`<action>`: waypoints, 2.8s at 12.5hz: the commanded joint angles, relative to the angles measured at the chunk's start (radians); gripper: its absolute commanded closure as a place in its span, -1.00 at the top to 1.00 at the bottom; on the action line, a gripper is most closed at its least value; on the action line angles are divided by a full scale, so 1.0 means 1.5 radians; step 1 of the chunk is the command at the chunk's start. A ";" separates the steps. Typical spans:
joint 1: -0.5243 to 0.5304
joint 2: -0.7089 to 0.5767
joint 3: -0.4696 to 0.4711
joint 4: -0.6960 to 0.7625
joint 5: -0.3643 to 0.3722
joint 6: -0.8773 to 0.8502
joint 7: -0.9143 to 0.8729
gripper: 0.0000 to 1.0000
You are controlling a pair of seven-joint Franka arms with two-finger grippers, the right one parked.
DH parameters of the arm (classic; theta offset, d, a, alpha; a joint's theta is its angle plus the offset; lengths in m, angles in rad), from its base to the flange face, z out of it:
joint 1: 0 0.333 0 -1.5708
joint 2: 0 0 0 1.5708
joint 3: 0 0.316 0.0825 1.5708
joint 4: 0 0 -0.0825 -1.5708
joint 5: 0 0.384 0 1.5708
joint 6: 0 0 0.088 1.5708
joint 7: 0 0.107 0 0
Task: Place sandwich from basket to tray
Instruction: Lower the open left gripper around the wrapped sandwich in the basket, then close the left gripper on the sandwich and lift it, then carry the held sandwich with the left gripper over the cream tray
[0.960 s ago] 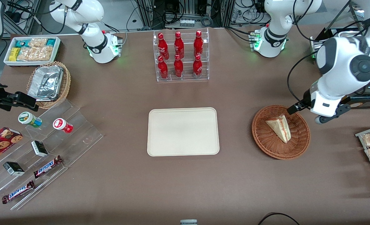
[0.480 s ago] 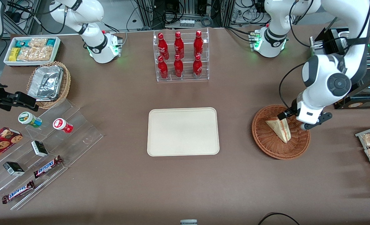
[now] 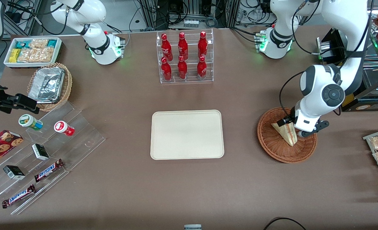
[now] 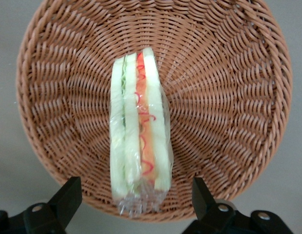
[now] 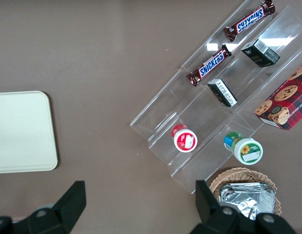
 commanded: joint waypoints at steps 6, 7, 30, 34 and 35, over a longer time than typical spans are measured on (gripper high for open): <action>-0.005 0.054 0.003 0.007 0.009 0.041 -0.010 -1.00; -0.011 0.058 0.003 0.014 0.010 0.039 -0.009 -1.00; -0.056 0.182 -0.266 0.377 0.014 -0.258 0.092 -1.00; -0.140 0.281 -0.261 0.483 0.028 -0.258 0.037 -1.00; -0.153 0.293 -0.260 0.492 0.049 -0.257 0.019 -1.00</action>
